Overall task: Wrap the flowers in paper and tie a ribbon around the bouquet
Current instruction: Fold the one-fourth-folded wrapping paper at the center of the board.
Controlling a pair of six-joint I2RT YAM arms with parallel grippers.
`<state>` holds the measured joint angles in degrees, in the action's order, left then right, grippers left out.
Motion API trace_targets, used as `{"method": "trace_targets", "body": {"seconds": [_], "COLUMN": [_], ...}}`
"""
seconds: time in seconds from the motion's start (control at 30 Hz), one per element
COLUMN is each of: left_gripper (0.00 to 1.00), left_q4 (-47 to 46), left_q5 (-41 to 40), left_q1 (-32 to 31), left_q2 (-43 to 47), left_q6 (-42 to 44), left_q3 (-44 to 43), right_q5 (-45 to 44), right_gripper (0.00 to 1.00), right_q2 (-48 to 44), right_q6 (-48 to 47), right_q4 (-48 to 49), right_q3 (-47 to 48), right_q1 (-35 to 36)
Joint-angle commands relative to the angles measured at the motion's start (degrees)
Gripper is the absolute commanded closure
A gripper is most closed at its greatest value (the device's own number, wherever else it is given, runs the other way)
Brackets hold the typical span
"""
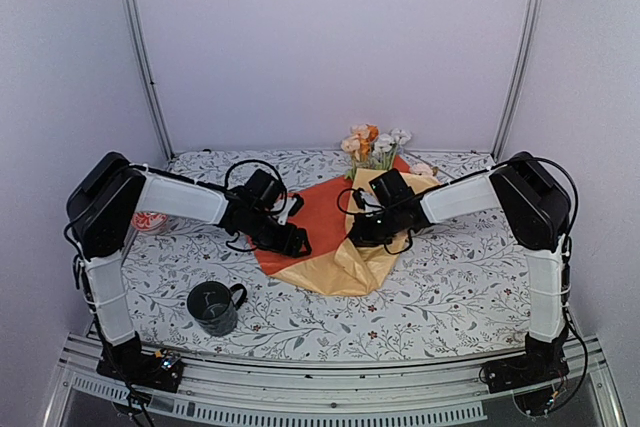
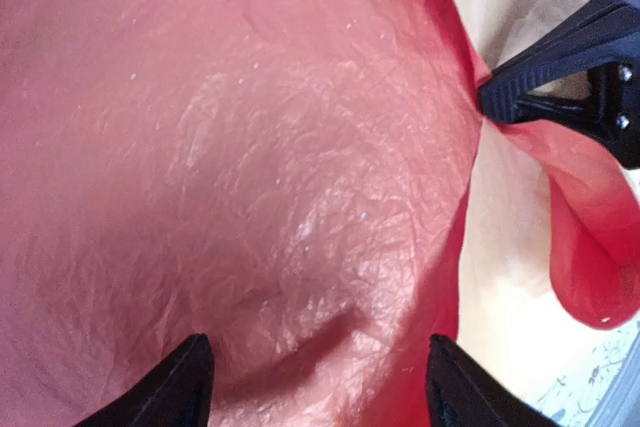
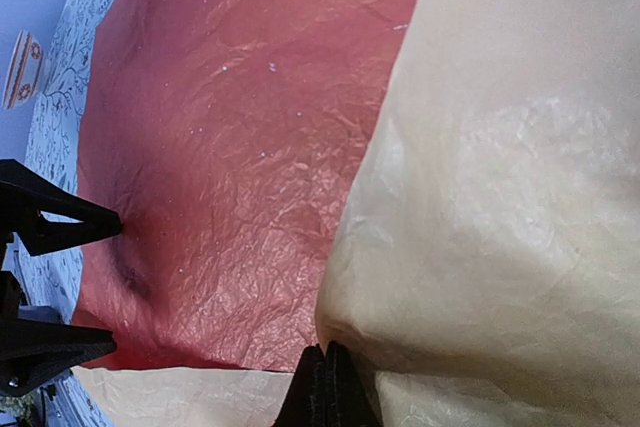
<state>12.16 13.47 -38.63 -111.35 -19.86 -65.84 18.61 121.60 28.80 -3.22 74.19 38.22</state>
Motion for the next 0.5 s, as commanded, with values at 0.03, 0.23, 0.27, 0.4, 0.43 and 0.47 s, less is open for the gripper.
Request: {"method": "trace_targets", "body": {"seconds": [0.03, 0.23, 0.27, 0.4, 0.43, 0.47], "left_gripper": [0.30, 0.32, 0.33, 0.33, 0.33, 0.34], "left_q4": [2.6, 1.4, 1.0, -0.2, -0.8, -1.1], "left_q5": [1.9, 5.4, 6.0, 7.4, 7.8, 8.1], "left_q1": [-4.3, -9.5, -10.4, -13.2, -13.4, -13.4], "left_q2": [-5.3, -7.3, -7.2, -7.8, -8.1, -8.5], "left_q6": [-0.5, -1.2, -1.4, -1.5, -1.6, -1.8], "left_q3": [1.7, 2.7, 2.9, 3.0, 3.1, 3.2], "right_q5": [-1.2, -4.8, -5.6, -10.2, -9.8, -8.9], "right_gripper": [1.00, 1.00, 1.00, 1.00, 1.00, 1.00], "right_q2": [-1.2, -6.5, -7.7, -10.8, -11.0, -10.9], "right_q6": [-4.9, -8.6, -9.6, -13.4, -15.1, -16.0], "right_q4": [-8.1, -12.7, -13.6, -19.1, -20.1, -20.6], "right_q3": [-0.8, -3.3, -3.8, -2.6, -1.9, -0.8], "right_q1": [-0.2, -0.2, -0.2, -0.2, -0.1, 0.1]}}
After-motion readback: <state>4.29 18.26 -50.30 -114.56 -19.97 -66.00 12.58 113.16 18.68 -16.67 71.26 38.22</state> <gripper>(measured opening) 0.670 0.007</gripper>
